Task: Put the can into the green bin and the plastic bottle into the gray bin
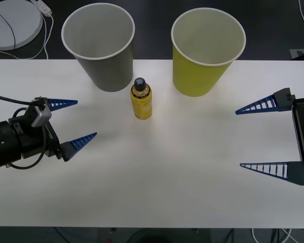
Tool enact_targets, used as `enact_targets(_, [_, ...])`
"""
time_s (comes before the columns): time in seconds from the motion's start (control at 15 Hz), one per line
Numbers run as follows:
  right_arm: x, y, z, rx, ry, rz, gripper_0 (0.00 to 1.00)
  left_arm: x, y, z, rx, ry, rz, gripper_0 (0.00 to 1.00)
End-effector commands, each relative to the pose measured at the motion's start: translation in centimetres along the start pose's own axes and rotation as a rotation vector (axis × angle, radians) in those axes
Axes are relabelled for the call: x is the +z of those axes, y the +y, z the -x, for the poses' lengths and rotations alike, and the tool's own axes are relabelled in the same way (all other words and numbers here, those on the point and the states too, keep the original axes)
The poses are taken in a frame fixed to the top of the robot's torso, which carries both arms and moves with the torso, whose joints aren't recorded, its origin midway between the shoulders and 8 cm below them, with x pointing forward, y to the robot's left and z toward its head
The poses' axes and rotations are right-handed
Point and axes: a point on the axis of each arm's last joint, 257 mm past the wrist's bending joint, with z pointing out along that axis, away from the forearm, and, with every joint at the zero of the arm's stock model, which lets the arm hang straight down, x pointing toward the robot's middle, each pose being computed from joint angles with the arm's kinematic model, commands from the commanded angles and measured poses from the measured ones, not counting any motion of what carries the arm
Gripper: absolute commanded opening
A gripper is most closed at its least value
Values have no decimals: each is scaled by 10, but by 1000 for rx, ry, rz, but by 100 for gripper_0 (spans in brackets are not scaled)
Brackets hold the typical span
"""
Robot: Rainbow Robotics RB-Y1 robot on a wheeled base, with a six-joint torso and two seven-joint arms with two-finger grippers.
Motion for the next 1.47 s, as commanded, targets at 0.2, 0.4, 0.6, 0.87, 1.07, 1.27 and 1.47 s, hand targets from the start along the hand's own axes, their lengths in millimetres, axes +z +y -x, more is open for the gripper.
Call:
enact_targets(0.2, [0,0,0,0,0,0,100,10,0,-2,-6,-17,29,100])
enact_targets(0.4, [0,0,0,0,0,0,100,19,1,0,-13,-33,44,100])
enact_targets(0.6, [0,0,0,0,0,0,100,33,0,0,-11,-34,40,100])
enact_targets(0.87, [0,0,0,0,0,0,100,54,5,3,-18,-42,49,100])
enact_targets(1.07, [0,0,0,0,0,0,100,67,7,5,-37,-58,56,100])
enact_targets(1.27, [0,0,0,0,0,0,100,82,2,13,-53,-83,49,100])
enact_targets(1.47, [0,0,0,0,0,0,100,101,-5,20,-50,-98,32,100])
